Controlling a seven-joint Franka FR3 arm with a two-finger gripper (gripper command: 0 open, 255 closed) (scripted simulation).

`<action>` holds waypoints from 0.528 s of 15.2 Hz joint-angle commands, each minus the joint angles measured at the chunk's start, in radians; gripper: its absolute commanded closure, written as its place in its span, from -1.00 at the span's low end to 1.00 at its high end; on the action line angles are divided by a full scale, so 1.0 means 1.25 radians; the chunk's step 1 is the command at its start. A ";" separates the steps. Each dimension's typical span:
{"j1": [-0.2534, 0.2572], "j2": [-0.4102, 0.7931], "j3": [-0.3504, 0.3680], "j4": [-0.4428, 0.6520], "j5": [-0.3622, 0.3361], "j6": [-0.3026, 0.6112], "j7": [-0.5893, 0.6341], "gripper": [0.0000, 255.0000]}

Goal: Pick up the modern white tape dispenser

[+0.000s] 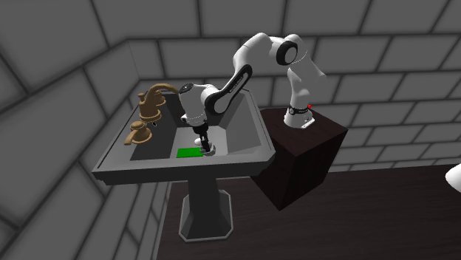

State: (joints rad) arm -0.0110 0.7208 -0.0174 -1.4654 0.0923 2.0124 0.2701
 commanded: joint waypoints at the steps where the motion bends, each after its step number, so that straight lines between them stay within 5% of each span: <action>1: 0.000 0.000 0.000 -0.002 0.000 0.001 0.000 1.00; 8: 0.000 -0.040 -0.001 0.011 -0.002 -0.051 0.004 1.00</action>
State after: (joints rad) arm -0.0102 0.6776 -0.0187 -1.4565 0.0899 1.9600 0.2750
